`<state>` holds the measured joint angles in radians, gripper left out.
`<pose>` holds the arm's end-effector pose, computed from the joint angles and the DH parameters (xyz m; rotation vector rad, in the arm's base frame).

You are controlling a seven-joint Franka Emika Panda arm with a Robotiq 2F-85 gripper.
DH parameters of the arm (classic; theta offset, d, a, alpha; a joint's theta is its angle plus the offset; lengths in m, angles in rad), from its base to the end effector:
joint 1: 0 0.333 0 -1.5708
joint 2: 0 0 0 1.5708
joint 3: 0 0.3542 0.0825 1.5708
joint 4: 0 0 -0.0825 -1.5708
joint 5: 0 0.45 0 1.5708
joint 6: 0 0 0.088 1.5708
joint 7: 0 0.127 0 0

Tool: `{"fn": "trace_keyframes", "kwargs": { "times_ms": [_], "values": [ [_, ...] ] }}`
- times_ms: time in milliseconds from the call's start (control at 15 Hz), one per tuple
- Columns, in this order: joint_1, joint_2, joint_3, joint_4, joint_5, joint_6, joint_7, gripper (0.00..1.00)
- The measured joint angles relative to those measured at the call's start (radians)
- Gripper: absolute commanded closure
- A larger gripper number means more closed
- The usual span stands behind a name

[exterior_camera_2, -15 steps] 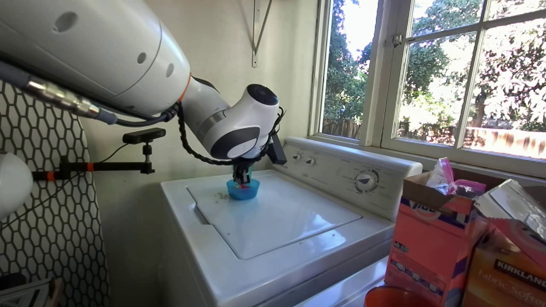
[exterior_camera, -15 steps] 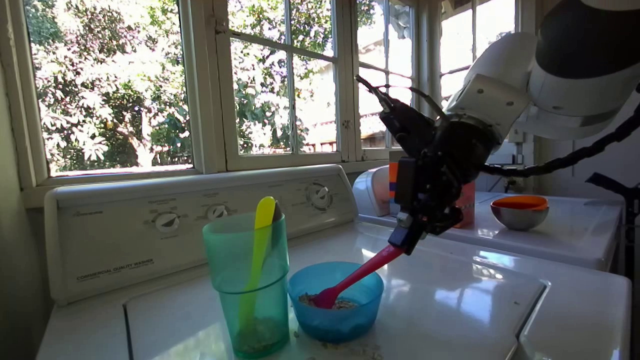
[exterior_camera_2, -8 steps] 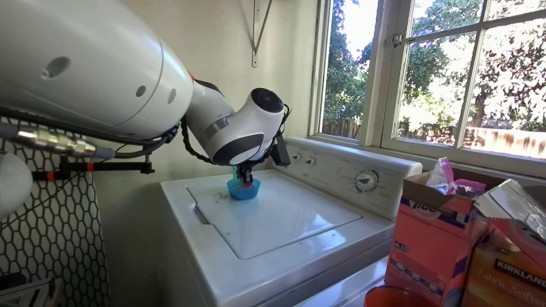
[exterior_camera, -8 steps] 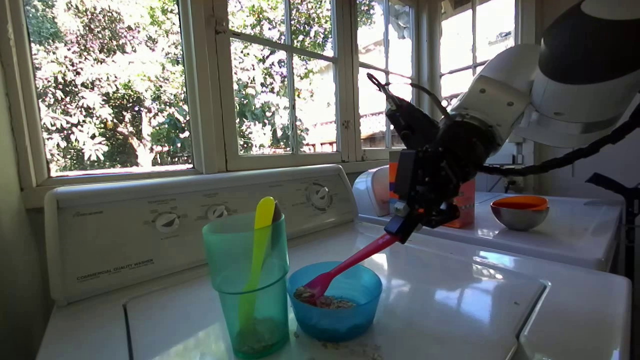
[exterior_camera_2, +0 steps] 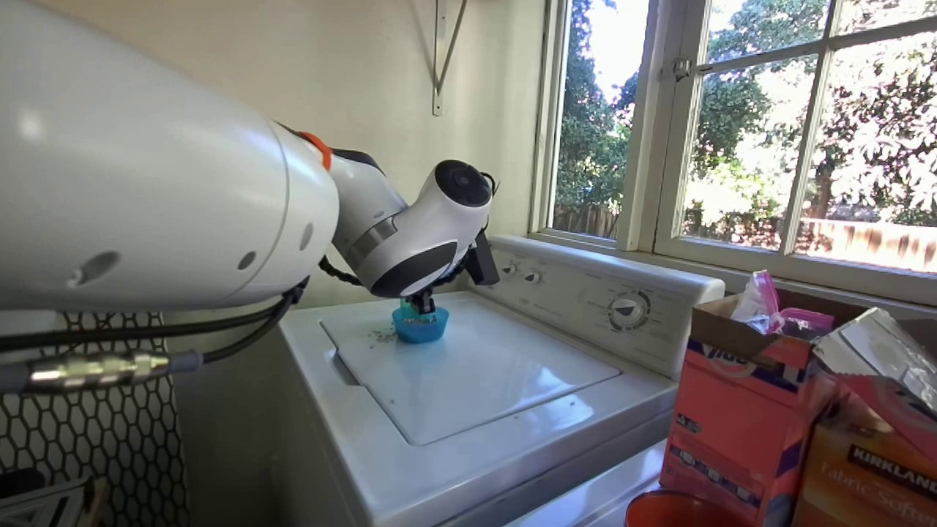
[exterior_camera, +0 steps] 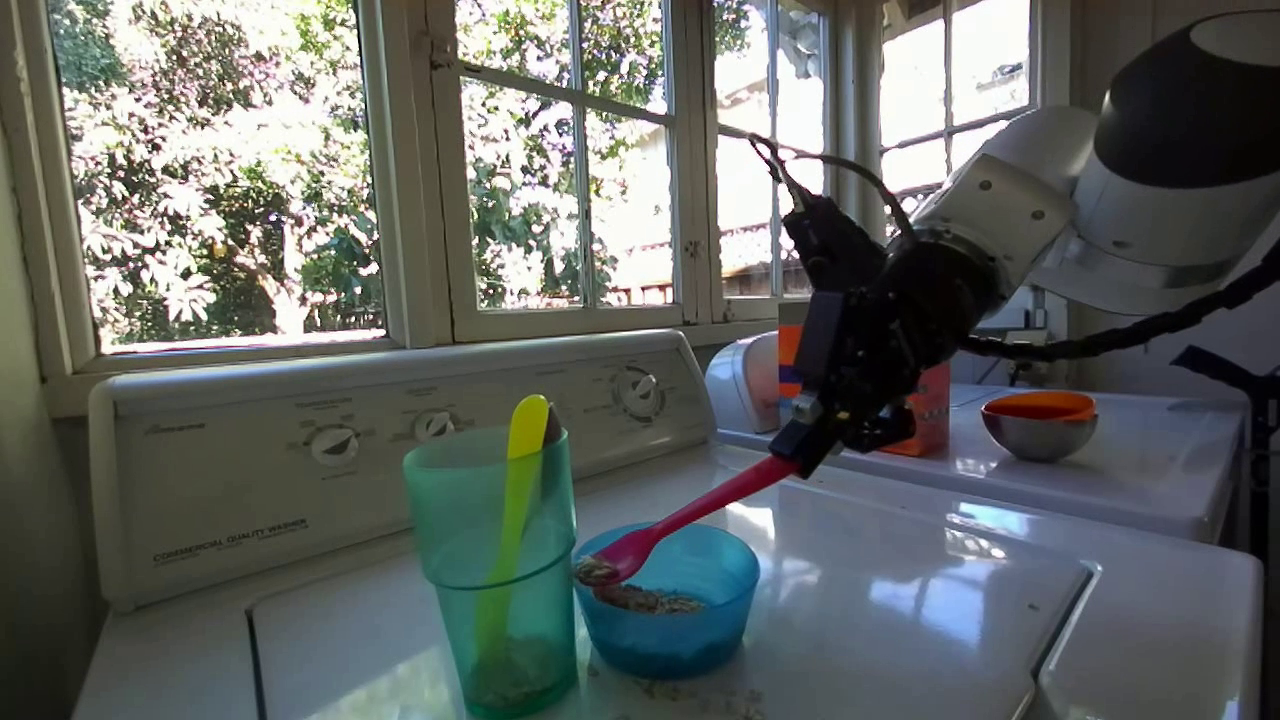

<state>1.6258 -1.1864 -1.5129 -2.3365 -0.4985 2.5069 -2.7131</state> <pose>0.5700 0.0505 0.3587 0.1143 2.6587 1.3024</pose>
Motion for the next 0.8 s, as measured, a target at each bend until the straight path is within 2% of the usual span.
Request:
{"fn": "trace_keyframes", "kwargs": {
  "times_ms": [400,800],
  "values": [
    [-0.029,-0.111,0.003,-0.002,-0.083,-0.109,0.0,0.97],
    [-0.077,-0.169,0.008,-0.002,-0.101,-0.122,0.0,0.97]
  ]
}}
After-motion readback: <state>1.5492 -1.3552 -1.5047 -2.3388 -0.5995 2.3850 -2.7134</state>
